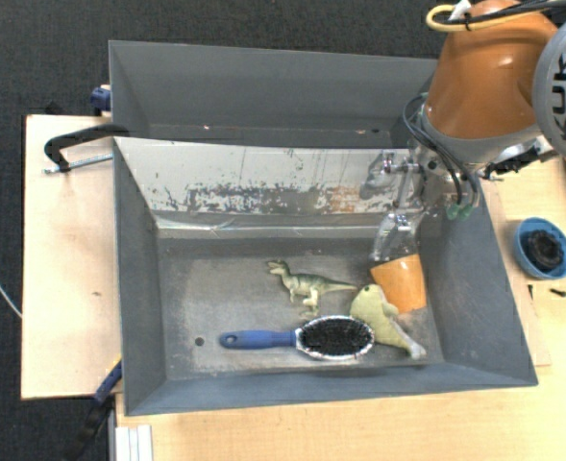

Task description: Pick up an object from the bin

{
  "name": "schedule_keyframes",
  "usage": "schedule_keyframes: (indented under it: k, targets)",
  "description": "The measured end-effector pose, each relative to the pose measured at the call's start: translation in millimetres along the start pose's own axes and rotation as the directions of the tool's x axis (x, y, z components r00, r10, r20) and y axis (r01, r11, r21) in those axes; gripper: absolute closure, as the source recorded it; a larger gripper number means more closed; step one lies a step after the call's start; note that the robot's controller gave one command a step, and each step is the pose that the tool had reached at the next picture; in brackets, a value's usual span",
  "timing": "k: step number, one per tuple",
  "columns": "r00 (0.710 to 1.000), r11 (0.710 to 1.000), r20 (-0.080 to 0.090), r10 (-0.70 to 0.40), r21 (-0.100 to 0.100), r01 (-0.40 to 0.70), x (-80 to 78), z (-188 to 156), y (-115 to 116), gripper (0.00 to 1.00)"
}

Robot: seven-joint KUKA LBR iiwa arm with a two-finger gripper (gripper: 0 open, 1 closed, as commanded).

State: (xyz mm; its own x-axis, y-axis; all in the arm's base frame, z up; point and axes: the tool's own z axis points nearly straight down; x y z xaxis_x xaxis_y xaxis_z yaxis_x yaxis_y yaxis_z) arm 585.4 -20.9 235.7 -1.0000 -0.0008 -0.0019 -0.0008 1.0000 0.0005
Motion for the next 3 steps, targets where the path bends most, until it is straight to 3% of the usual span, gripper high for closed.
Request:
schedule_keyframes:
  k: [1,2,3]
  targets:
    - [0.999,0.999,0.000,0.043,-0.001,-0.043,56.6,157,20,0.00]
    - [0.999,0.999,0.002,0.042,-0.001,-0.042,56.0,155,19,1.00]
    - [0.975,0.975,0.011,-0.221,0.003,0.221,27.3,6,9,1.00]
